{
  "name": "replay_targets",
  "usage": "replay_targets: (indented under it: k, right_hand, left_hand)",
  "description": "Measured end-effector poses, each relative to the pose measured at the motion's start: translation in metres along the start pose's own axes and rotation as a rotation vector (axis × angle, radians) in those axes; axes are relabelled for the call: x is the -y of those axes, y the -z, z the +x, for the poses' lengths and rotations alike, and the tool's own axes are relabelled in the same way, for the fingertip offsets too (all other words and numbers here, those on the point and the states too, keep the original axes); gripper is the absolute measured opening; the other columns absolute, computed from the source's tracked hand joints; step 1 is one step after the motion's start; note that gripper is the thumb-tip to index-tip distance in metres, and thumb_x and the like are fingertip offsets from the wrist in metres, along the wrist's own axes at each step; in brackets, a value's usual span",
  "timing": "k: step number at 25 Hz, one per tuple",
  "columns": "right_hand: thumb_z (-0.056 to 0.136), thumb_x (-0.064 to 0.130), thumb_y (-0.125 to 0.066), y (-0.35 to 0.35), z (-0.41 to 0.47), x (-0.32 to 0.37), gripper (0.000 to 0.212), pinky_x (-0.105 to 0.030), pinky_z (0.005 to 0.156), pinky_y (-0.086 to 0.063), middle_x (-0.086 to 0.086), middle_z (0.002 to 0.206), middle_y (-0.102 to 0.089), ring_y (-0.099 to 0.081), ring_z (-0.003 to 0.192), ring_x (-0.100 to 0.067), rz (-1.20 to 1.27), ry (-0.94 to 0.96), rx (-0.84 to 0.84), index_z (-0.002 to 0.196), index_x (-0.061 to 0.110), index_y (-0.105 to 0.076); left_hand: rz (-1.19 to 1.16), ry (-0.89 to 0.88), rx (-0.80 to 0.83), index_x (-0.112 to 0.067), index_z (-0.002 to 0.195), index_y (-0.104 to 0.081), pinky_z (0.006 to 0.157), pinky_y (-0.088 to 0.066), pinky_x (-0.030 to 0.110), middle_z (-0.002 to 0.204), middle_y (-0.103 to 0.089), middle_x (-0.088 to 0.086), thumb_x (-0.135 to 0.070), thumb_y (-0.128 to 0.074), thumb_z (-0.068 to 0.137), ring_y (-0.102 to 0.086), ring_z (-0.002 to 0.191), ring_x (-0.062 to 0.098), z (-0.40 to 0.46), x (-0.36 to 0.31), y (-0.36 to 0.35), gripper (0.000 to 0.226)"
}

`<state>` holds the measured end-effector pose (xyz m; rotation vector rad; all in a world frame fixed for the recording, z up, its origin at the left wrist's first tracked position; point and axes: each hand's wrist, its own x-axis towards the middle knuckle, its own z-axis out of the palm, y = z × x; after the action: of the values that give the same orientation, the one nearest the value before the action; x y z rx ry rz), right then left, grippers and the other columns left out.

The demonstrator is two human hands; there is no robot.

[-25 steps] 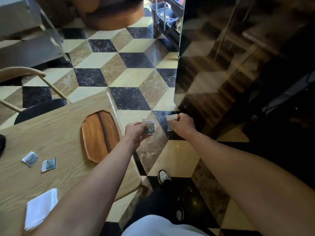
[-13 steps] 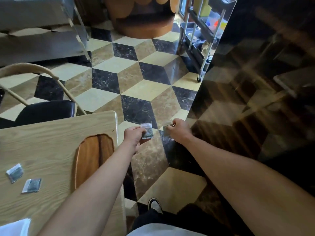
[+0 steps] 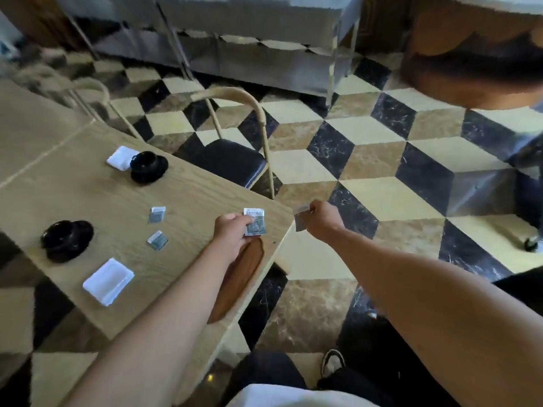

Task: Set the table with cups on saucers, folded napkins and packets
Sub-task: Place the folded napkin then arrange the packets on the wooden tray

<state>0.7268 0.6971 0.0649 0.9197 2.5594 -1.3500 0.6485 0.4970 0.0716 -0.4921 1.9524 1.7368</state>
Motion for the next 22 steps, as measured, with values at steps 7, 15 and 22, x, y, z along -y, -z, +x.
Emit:
replay_targets:
  k: [7,15,22]
  right_hand:
    - [0.081,0.016,-0.065,-0.068,0.056,0.105,0.004,-0.029,0.065,-0.055,-0.001,0.084,-0.067,-0.064,0.078,-0.020,-0.176,0.249,0.255,0.083,0.018,-0.069]
    - [0.084,0.031,-0.061,-0.150,0.063,0.199,0.012,-0.023,0.048,-0.038,0.005,0.074,-0.059,-0.056,0.065,-0.011,-0.458,0.449,0.407,0.074,0.023,-0.057]
    - [0.090,0.025,-0.061,-0.219,0.049,0.239,0.017,-0.025,0.055,-0.045,0.007,0.075,-0.056,-0.058,0.069,-0.015,-0.386,0.566,0.550,0.074,0.025,-0.055]
  left_hand:
    - [-0.200,0.029,-0.311,0.002,0.089,-0.065,0.076,-0.062,0.054,0.098,-0.069,0.026,0.004,-0.068,0.087,-0.071,0.087,0.040,0.014,-0.006,0.088,0.003]
    - [-0.265,-0.040,-0.446,0.001,0.092,-0.068,0.074,-0.062,0.050,0.103,-0.069,0.028,0.006,-0.065,0.086,-0.070,0.086,0.042,0.035,-0.007,0.186,0.008]
    - [-0.420,0.011,-0.604,-0.005,0.085,-0.066,0.065,-0.063,0.041,0.093,-0.069,0.018,0.007,-0.063,0.087,-0.071,0.079,0.030,0.027,0.009,0.228,0.013]
